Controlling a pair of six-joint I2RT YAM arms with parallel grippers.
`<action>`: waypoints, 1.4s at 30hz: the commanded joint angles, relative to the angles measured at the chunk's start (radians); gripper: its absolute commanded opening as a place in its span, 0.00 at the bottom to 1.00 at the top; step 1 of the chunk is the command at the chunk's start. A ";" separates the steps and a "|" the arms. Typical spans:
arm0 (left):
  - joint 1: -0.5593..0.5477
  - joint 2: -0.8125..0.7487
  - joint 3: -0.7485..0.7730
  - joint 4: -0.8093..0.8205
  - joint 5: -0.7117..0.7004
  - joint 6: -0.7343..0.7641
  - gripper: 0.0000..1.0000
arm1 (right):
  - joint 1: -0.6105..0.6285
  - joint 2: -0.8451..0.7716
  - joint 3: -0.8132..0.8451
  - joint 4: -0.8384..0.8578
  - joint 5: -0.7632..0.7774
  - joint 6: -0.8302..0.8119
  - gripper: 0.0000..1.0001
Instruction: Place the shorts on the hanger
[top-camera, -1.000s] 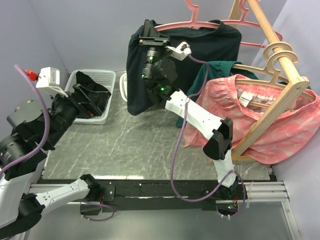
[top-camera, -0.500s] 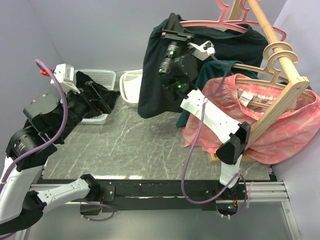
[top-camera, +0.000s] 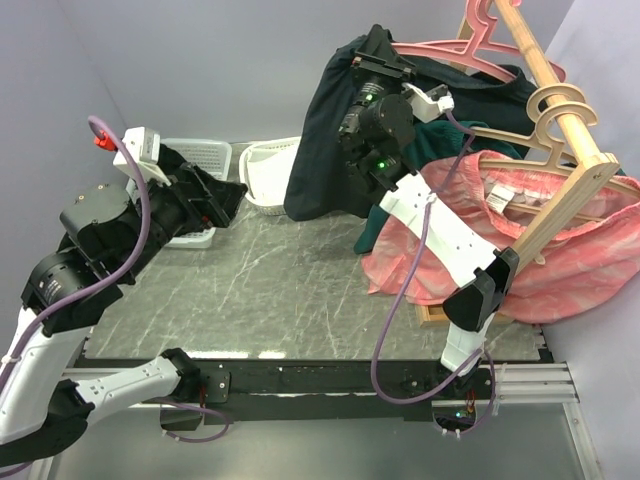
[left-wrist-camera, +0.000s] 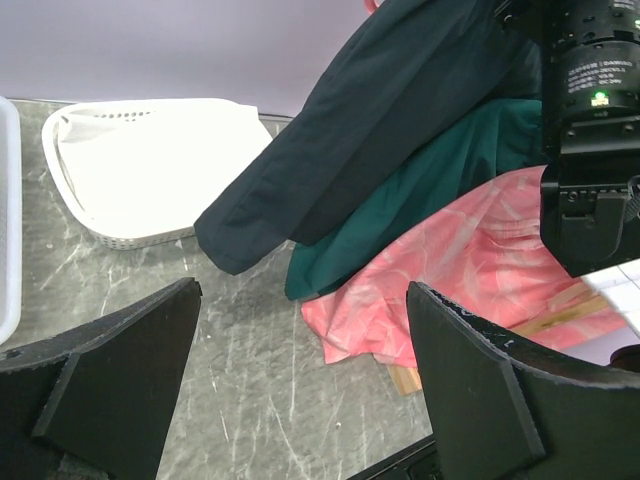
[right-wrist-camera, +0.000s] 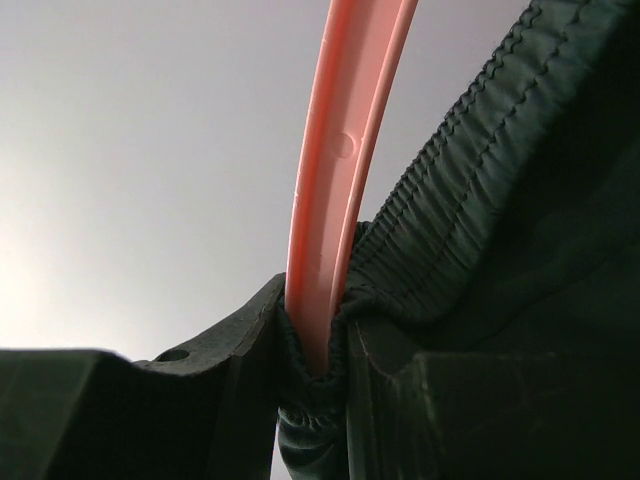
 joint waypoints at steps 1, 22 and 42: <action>0.002 0.003 -0.003 0.044 0.019 -0.015 0.89 | -0.037 -0.088 0.025 -0.068 0.055 0.142 0.00; 0.001 0.026 0.007 0.026 0.032 -0.015 0.89 | -0.113 -0.215 -0.105 -0.211 0.130 0.476 0.00; 0.002 0.038 0.025 0.027 0.025 -0.003 0.91 | -0.131 -0.246 -0.217 -0.234 0.012 0.631 0.25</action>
